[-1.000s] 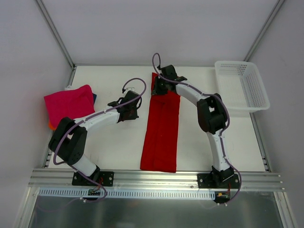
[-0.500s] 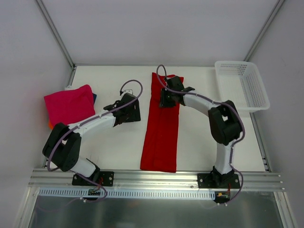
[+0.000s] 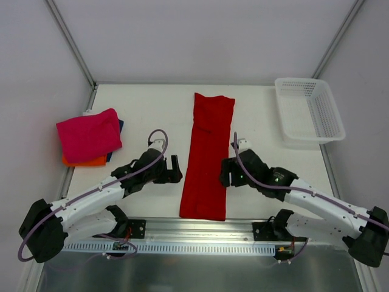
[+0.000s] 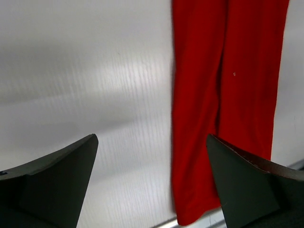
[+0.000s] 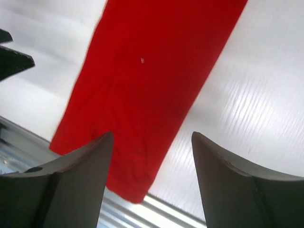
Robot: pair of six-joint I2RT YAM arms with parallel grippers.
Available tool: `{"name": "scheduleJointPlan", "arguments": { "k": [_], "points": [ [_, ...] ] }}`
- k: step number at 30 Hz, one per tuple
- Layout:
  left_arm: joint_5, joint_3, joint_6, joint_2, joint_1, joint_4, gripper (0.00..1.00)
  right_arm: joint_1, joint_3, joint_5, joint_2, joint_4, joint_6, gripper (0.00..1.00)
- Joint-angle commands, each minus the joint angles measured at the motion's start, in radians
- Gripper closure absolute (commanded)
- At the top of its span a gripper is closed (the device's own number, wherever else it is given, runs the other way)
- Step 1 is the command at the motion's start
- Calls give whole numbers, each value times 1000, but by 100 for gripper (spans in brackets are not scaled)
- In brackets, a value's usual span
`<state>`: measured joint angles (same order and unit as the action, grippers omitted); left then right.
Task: Fold and stack the t-shirts
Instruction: Fold the tshirt
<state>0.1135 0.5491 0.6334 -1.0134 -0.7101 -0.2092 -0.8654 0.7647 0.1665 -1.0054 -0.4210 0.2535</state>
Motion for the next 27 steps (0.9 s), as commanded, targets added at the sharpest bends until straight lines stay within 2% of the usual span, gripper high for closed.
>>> {"name": "scheduleJointPlan", "arguments": {
  "k": [1,6,10,13,18,20,25,27],
  "points": [
    [46,-29,94,39,-100,-13,1,-157,-99,165,109,-102,220,30],
    [74,-57,189,-25,-213,-16,1,-326,-143,326,169,-165,391,32],
    [98,-97,252,-7,-279,-15,1,-489,-172,406,160,-187,527,33],
    [98,-129,275,22,-299,-16,1,-588,-182,465,130,-193,637,33],
    [78,-188,337,58,-325,-13,1,-688,-192,518,27,-248,823,34],
    [81,-207,360,81,-351,-12,1,-757,-211,547,13,-277,944,34],
    [69,-276,419,130,-397,25,1,-894,-298,606,31,-309,1228,34],
    [48,-323,431,156,-411,83,1,-935,-336,639,48,-288,1288,33]
  ]
}}
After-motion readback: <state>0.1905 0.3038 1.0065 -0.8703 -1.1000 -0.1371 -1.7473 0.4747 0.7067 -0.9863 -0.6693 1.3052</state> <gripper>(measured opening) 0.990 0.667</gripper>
